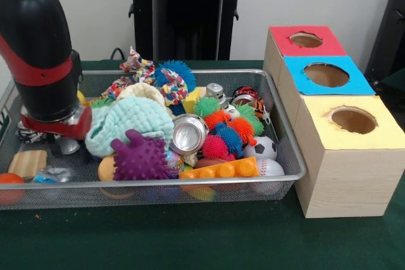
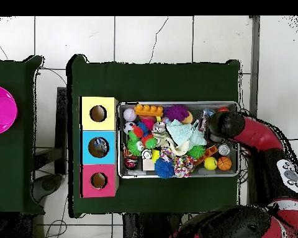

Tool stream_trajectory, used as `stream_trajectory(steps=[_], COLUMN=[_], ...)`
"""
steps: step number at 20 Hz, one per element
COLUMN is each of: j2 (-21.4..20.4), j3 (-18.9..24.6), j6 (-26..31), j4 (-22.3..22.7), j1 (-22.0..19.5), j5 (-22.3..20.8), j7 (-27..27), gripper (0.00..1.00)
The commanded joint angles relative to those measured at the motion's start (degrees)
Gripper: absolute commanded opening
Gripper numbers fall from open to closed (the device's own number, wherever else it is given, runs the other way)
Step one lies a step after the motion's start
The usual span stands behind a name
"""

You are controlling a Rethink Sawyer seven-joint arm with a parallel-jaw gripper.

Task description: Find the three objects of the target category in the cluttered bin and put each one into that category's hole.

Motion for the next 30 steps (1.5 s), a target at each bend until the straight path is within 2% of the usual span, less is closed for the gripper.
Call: stream_trajectory(steps=[1, 4, 7, 9, 15, 18, 21, 26, 28, 29, 30], j2=[6.1, 6.0, 6.4, 5.5, -0.3, -2.1, -3.1, -1.8, -1.6, -1.3, -1.1], j3=[-0.7, -0.8, -1.6, -2.7, -6.2, -5.7, -6.2, -7.3, -5.0, -3.7, -3.1], j6=[6.4, 3.6, -4.2, -9.6, -18.7, -21.7, -26.5, -34.9, -33.0, -32.6, -32.3], j4=[-0.4, 0.2, -0.6, -1.0, -4.6, -4.5, -3.4, -1.3, 0.5, 1.5, 1.8], j1=[1.0, 1.1, 1.4, 2.3, 7.0, 7.5, 8.3, 8.8, 7.0, 5.9, 5.3], j5=[1.6, 1.1, -1.8, -5.1, -16.4, -19.8, -23.1, -25.7, -24.1, -23.6, -22.9], j7=[5.9, 5.8, 5.9, 4.7, -1.4, -2.8, -1.1, 3.1, 2.8, 2.3, 2.7], gripper=[1.00, 1.00, 1.00, 1.00, 1.00, 1.00, 1.00, 1.00, 1.00, 0.00, 0.00])
